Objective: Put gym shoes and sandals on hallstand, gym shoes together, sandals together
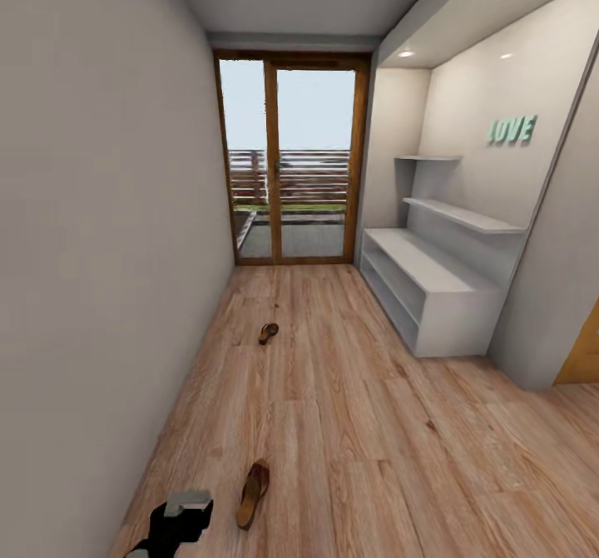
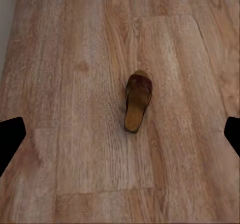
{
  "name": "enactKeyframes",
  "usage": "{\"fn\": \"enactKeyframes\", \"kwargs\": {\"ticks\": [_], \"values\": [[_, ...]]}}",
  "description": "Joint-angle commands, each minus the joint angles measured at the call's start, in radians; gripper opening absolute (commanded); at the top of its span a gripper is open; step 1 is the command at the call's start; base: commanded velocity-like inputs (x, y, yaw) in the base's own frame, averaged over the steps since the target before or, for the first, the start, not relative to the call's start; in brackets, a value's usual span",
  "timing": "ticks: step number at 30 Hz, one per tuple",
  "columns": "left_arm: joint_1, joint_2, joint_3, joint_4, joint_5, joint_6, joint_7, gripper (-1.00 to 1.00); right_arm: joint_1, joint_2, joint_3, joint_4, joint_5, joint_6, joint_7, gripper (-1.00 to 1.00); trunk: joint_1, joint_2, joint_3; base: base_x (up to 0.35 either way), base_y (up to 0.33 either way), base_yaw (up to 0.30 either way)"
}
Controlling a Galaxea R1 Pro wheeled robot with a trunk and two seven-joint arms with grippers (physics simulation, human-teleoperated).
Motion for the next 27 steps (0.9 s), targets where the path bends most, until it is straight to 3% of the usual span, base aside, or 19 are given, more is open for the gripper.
{"fn": "enactKeyframes", "kwargs": {"ticks": [1,3,7,8,17,22,27], "values": [[-0.091,0.0,0.001,-0.005,0.002,0.037,-0.033,1.0,-0.008,0.021,0.0,-0.008,0.002,0.0,-0.001,1.0,0.0,-0.001,-0.001,0.019,0.015,0.0],[-0.181,-0.002,0.002,-0.018,0.003,0.143,-0.103,1.0,-0.05,0.048,-0.001,-0.028,0.03,0.024,-0.008,1.0,0.0,-0.001,-0.001,0.009,0.007,0.0],[-0.245,-0.008,0.002,-0.024,0.003,0.209,-0.143,1.0,-0.106,0.074,-0.001,-0.034,0.053,0.08,-0.027,1.0,0.0,-0.001,-0.001,0.004,0.003,0.0],[-0.29,-0.015,0.001,-0.026,0.003,0.243,-0.164,1.0,-0.156,0.097,-0.001,-0.036,0.062,0.151,-0.047,1.0,0.0,-0.001,-0.001,0.001,0.001,0.0],[-0.408,-0.045,0.0,-0.028,0.001,0.349,-0.243,1.0,-0.277,0.161,-0.001,-0.031,0.067,0.342,-0.096,1.0,0.0,-0.001,-0.001,0.0,0.0,0.0],[-0.456,-0.07,-0.005,-0.029,-0.003,0.402,-0.312,1.0,-0.296,0.162,-0.001,-0.029,0.067,0.375,-0.102,1.0,0.0,-0.001,-0.001,0.0,0.0,0.0],[-0.491,-0.095,-0.04,-0.03,-0.025,0.429,-0.372,1.0,-0.302,0.162,0.0,-0.027,0.067,0.385,-0.103,1.0,0.0,-0.001,-0.001,0.0,0.0,0.0]]}}
